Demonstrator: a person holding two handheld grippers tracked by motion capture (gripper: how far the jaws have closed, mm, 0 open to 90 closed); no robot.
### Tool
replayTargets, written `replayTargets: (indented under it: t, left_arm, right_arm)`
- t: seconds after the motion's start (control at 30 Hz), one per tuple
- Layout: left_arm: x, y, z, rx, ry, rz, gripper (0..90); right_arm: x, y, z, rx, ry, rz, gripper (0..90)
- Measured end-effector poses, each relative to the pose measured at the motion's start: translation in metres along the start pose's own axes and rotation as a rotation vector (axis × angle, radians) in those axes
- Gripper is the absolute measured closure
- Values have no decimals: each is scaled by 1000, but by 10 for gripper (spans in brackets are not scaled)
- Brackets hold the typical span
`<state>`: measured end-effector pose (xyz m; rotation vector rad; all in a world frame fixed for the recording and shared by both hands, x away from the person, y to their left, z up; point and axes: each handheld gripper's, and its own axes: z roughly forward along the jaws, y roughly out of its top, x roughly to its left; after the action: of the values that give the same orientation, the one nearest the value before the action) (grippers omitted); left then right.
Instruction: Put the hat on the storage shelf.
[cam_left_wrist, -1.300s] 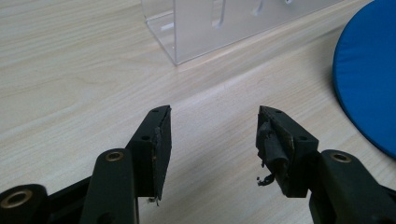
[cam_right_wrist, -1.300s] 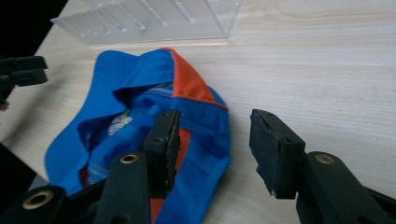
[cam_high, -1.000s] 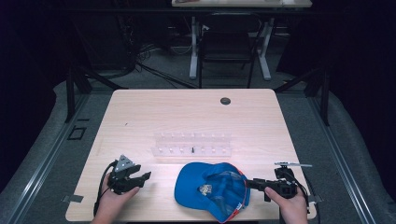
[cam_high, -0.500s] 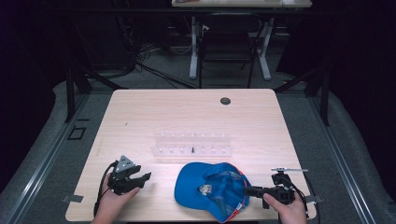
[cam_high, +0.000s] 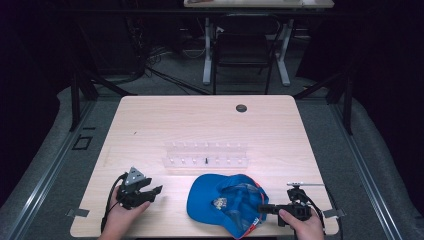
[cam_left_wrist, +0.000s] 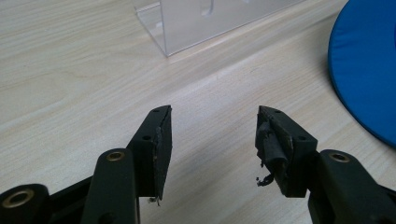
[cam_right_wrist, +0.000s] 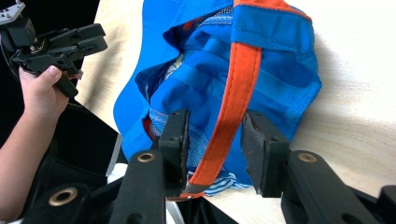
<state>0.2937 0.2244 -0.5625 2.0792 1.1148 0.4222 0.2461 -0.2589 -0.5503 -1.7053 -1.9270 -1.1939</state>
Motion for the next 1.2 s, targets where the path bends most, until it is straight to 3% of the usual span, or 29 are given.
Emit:
replayTargets:
  t: [0.33, 0.53, 0.73, 0.9, 1.2]
  left_arm:
    - [0, 0, 0, 3, 2, 4, 465]
    - [0, 0, 0, 5, 3, 5, 465]
    - [0, 0, 0, 6, 4, 5, 465]
    - [0, 0, 0, 5, 5, 6, 465]
    - [0, 0, 0, 6, 6, 5, 465]
  right_arm:
    - [-2, 1, 0, 1, 37, 10, 653]
    - [-6, 0, 3, 12, 6, 19, 627]
    - [-7, -1, 6, 25, 17, 32, 630]
    - [-5, 0, 3, 16, 65, 36, 665]
    - [-6, 0, -1, -5, 80, 50, 740]
